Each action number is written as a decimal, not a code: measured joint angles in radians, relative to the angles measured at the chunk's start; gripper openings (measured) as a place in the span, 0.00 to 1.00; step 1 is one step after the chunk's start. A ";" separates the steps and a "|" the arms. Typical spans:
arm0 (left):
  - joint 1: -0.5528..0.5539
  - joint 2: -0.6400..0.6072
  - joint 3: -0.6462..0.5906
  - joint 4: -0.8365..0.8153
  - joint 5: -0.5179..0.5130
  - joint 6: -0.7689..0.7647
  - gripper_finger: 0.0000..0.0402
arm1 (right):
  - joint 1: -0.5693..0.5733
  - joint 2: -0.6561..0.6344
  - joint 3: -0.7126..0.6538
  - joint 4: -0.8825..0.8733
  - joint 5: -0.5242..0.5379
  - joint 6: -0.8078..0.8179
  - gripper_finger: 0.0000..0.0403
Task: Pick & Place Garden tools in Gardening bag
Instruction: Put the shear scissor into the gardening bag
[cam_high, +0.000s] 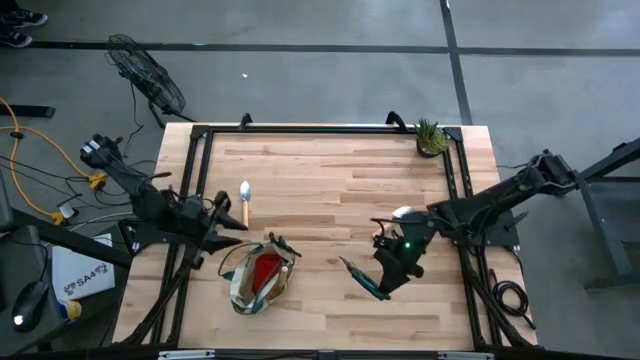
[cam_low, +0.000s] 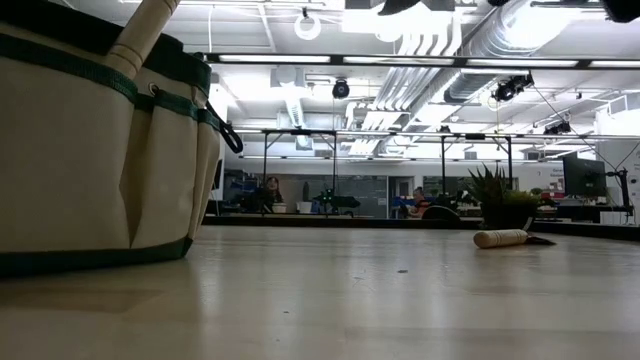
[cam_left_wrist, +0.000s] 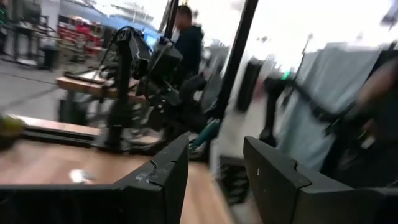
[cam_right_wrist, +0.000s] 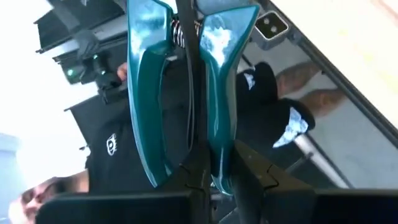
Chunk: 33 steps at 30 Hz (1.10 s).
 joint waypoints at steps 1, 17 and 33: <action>0.000 0.039 0.056 -0.052 -0.017 0.031 0.38 | -0.015 0.009 0.000 0.010 -0.021 0.010 0.08; 0.001 0.634 0.651 -0.509 -0.257 0.407 0.38 | -0.164 0.257 0.235 0.123 -0.153 -0.002 0.08; 0.001 0.808 0.805 -0.560 -0.153 0.475 0.38 | -0.172 0.510 0.501 0.082 -0.178 -0.117 0.08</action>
